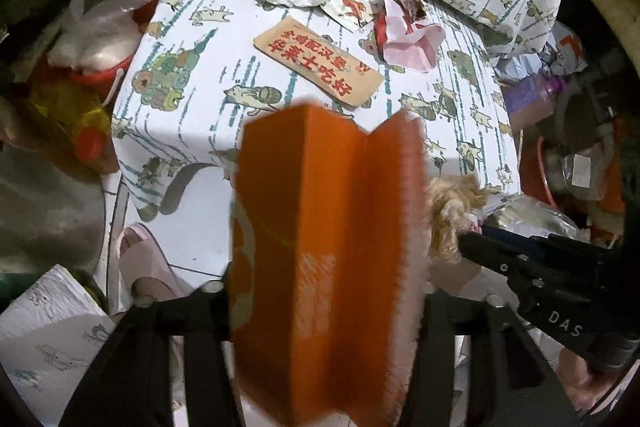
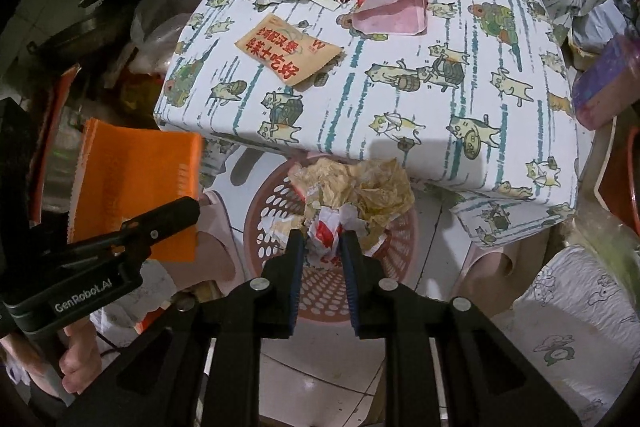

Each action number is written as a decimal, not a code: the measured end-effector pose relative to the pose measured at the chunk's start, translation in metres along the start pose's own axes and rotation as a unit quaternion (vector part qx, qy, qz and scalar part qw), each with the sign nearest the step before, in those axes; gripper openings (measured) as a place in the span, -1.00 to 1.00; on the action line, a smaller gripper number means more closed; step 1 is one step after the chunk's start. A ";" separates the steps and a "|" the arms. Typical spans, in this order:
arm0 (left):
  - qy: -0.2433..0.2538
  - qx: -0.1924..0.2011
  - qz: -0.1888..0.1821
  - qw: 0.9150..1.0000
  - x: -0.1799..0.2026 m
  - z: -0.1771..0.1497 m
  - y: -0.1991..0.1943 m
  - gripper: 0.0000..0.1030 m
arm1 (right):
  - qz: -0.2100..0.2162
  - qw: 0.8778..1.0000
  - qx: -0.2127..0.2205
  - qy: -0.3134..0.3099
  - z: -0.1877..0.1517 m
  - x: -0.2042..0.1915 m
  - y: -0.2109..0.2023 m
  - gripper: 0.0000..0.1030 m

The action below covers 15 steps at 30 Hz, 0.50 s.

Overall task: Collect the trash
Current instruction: 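Carry the orange bag and brown paper over the pink basket and open both tools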

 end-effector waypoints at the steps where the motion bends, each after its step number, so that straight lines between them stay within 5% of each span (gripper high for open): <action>1: -0.004 0.003 0.002 1.000 -0.002 0.001 -0.001 0.53 | 0.001 1.000 0.000 0.002 0.001 0.000 0.000 -0.51; 4: -0.017 0.007 0.002 1.000 -0.006 0.003 -0.003 0.58 | 0.002 1.000 0.006 0.007 0.004 0.001 -0.001 -0.34; 15: -0.006 0.030 0.019 0.999 -0.008 0.011 -0.010 0.58 | -0.002 0.999 0.043 0.018 0.018 0.007 -0.013 -0.34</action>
Point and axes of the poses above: each gripper's, at about its wrist camera, not at the fingertips, and y roughly the way its jaws point, x to its right, z to its top, the point moved 10 cm from there along y, roughly the way its jaws point, and after that the axes turned 9 degrees about x, right-handed, at the moved point
